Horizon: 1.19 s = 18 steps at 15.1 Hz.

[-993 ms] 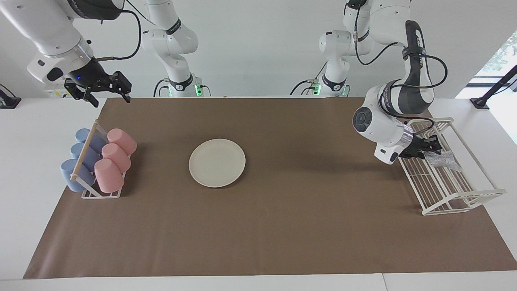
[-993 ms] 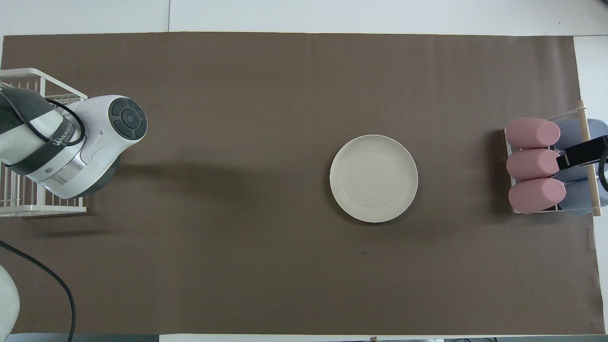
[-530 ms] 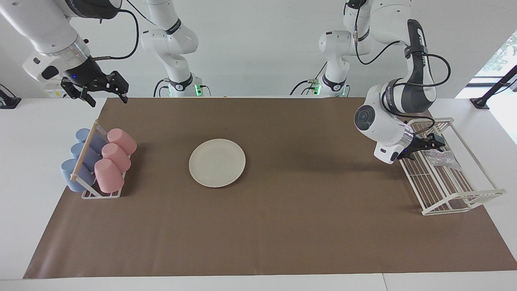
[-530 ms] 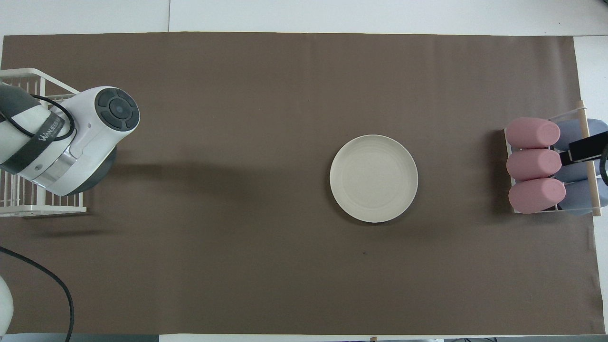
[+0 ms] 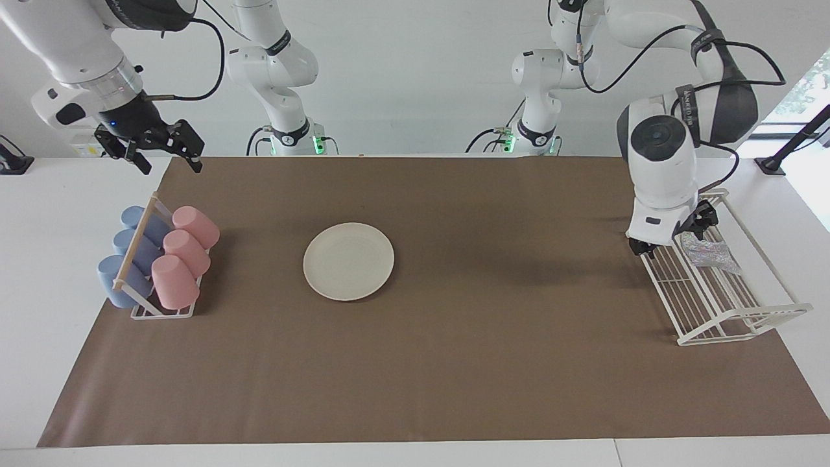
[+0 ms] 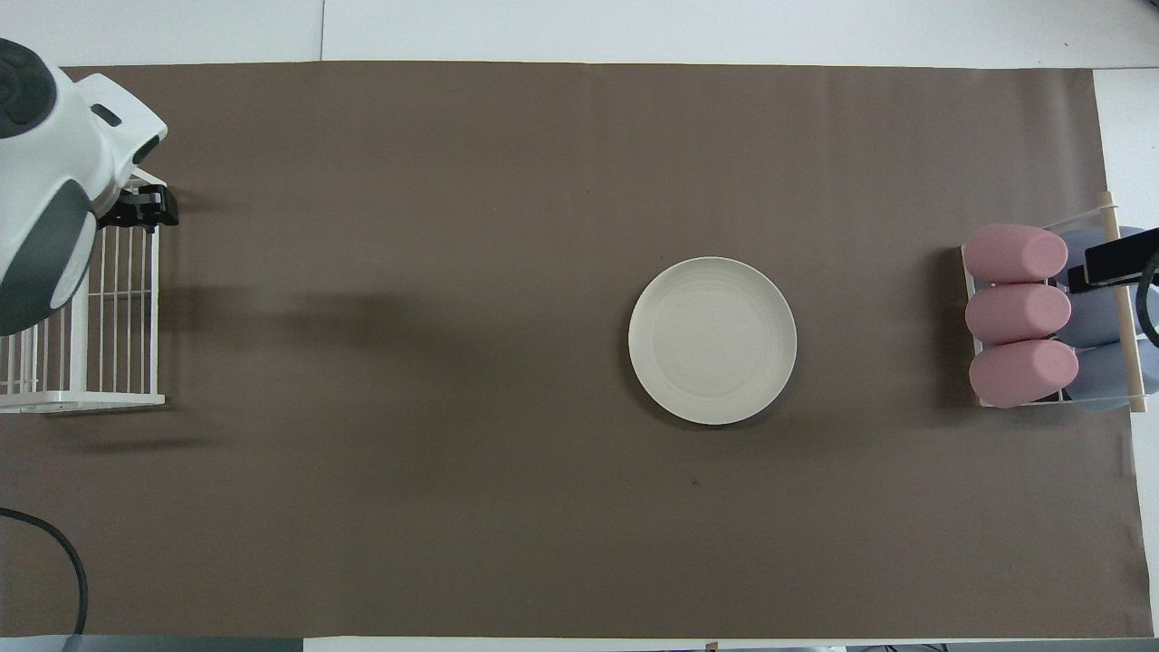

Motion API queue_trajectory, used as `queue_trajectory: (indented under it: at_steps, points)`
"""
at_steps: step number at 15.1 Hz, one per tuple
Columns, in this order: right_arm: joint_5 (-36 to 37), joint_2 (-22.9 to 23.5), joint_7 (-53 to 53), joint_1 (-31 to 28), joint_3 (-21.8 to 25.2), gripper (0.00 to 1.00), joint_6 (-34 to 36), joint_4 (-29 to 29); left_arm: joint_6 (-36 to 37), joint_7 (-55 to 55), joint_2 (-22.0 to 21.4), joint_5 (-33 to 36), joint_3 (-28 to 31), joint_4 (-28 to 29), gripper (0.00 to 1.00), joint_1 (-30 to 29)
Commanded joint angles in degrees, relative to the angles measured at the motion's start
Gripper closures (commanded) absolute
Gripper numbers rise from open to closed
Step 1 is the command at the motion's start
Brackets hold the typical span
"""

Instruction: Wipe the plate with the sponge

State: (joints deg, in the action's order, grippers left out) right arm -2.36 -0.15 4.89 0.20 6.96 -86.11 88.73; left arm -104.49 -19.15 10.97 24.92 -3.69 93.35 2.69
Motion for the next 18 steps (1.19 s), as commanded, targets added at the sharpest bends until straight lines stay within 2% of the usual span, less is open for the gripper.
queue_trajectory:
  at_steps: [1, 6, 9, 12, 16, 18]
  points:
    - [0.9, -1.1, -0.8, -0.8, -0.7, 0.0, -2.5, 3.2, 0.0, 4.5, -3.4, -9.4, -0.4, -1.3, 0.0, -4.1]
    - [0.9, -0.3, -0.5, -0.9, -0.4, 0.0, 2.8, 0.8, 6.5, 4.9, -9.6, -22.3, 0.1, -1.4, 0.0, -5.5]
    - [1.6, -0.5, 0.7, -0.9, -0.5, 0.0, 2.4, 1.3, 15.0, 6.0, -12.2, -23.5, -0.4, -1.4, 0.0, -4.9]
    - [1.6, -0.6, 0.1, -1.0, -0.5, 0.0, 2.4, 1.3, 19.8, 10.5, -14.7, -25.0, -0.1, -0.2, 0.0, -3.9]
    - [1.6, -0.9, 0.4, -2.1, -0.6, 0.0, 3.1, 1.4, 15.8, 13.8, -15.0, -26.8, 0.0, 1.6, 0.0, -4.0]
    - [1.6, -0.9, 0.3, -2.1, -0.5, 0.0, 3.1, 1.5, 17.1, 13.6, -14.1, -26.3, 0.1, -0.2, 0.0, -3.3]
